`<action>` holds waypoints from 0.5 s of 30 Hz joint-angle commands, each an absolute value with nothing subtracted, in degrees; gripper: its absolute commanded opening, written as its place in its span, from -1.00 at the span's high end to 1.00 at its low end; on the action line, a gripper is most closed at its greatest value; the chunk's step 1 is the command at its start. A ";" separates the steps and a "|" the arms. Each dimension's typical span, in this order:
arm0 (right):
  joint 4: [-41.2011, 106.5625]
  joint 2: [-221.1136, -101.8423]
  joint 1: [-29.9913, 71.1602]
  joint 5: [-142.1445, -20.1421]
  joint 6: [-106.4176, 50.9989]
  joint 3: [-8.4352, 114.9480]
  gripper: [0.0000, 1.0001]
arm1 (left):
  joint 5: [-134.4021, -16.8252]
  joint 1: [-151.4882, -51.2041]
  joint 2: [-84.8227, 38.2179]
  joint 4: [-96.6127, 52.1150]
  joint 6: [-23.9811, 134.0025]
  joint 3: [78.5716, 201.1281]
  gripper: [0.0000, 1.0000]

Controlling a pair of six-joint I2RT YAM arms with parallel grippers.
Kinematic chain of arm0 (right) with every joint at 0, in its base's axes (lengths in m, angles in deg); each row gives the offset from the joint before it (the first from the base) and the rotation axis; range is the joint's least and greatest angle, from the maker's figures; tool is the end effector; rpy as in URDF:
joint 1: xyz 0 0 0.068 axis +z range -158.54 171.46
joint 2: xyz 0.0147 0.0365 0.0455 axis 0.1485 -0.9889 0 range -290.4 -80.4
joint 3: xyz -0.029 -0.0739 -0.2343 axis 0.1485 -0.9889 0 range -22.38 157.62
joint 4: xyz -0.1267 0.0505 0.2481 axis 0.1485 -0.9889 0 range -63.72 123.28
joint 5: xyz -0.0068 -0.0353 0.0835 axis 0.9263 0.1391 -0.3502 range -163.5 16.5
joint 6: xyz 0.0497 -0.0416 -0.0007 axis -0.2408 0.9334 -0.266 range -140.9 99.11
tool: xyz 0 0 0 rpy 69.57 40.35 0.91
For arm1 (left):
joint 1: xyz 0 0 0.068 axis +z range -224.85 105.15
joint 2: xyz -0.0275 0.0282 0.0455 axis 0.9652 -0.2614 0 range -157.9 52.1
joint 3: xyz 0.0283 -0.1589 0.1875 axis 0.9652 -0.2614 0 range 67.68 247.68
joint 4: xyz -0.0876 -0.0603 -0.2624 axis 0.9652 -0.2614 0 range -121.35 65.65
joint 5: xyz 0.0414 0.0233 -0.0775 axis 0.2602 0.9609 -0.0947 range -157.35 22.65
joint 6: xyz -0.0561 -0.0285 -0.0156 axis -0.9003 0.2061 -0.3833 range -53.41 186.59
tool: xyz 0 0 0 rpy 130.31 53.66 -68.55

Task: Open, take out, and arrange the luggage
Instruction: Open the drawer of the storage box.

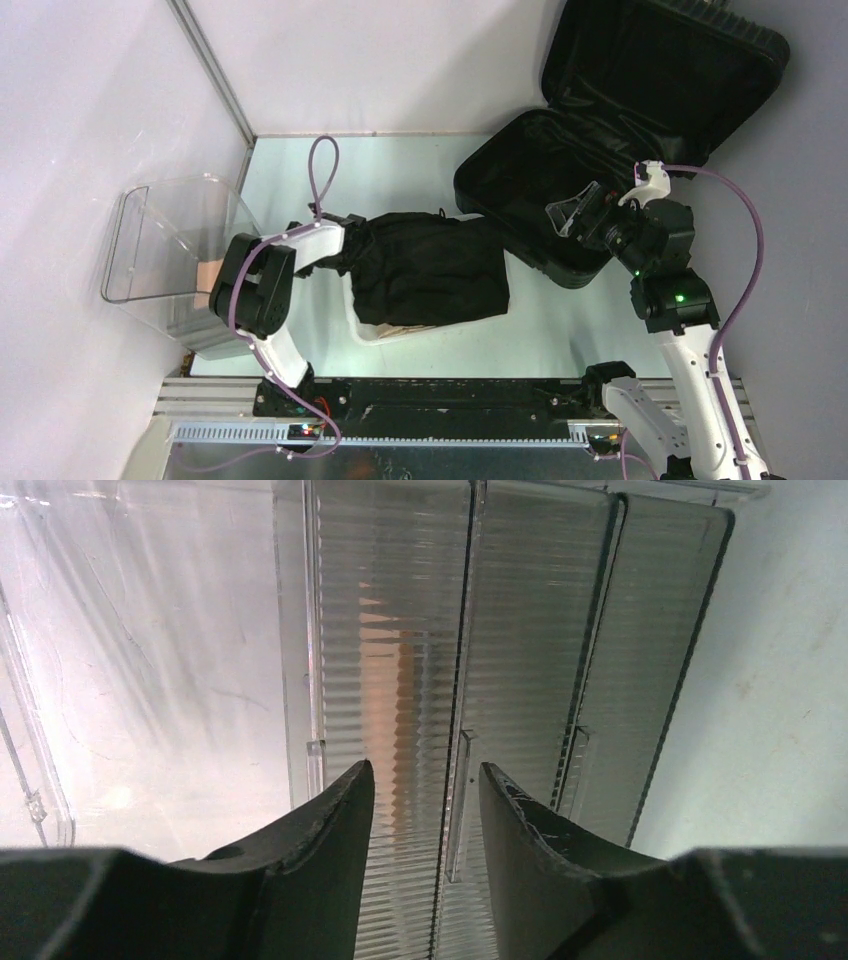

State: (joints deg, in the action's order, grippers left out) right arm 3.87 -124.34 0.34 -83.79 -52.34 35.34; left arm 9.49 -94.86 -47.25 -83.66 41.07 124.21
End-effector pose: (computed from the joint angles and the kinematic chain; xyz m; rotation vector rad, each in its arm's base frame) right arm 0.2101 0.0420 0.3671 0.2427 1.8746 0.6526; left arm 0.2780 -0.0488 0.1261 0.0804 2.2289 1.7168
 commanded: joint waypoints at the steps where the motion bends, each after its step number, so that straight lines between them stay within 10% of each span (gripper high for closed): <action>1: 5.12 -123.85 0.60 -83.52 -52.14 37.87 -0.81 | 11.99 -94.10 -46.77 -84.61 38.49 125.10 0.02; 15: 5.54 -123.95 0.67 -84.36 -52.05 38.26 -0.80 | 10.69 -92.70 -49.01 -90.22 35.66 127.21 0.30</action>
